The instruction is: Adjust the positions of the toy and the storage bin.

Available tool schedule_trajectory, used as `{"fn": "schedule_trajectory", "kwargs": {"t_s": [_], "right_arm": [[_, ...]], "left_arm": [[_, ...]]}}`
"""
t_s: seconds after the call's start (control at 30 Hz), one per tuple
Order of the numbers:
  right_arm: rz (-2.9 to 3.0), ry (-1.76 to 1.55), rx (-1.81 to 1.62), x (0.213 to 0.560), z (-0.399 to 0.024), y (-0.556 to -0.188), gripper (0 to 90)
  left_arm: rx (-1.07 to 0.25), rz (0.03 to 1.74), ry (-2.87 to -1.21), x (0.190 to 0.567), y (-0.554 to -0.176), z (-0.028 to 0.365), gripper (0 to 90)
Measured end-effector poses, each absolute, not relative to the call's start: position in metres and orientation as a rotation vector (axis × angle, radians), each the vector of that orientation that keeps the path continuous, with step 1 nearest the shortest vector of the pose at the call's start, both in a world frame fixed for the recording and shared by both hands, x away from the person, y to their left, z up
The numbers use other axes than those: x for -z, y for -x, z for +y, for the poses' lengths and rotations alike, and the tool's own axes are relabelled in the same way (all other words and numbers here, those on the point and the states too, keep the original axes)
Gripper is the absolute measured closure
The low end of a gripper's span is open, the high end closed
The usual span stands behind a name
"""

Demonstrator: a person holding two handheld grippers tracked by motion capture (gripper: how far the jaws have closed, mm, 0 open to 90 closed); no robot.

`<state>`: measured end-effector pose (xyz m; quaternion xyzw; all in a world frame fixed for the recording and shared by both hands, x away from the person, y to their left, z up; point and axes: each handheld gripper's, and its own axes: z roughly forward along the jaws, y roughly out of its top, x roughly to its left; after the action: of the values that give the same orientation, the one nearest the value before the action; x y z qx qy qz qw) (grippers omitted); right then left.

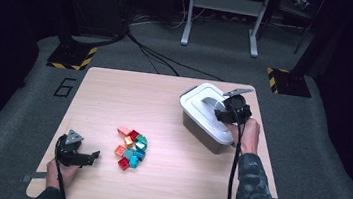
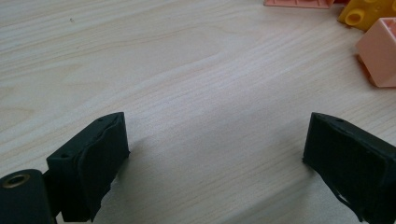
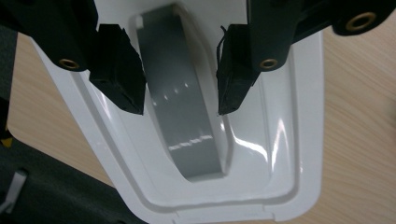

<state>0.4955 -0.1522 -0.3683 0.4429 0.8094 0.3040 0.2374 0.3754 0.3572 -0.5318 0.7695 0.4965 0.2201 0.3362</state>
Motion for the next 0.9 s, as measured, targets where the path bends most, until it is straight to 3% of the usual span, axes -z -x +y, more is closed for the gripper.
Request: {"fn": "schedule_trajectory", "kwargs": {"t_s": [0.5,0.9], "right_arm": [[2.273,-1.16,-0.74,0.364,-0.128,-0.503,65.7],[2.255,-1.236,-0.758,0.363,-0.11,-0.494,67.1]], "left_arm": [[-0.576,1.294,-2.009,0.532,-0.375,0.357,6.8],[-0.576,1.293,-2.007,0.532,-0.375,0.357,6.8]]}}
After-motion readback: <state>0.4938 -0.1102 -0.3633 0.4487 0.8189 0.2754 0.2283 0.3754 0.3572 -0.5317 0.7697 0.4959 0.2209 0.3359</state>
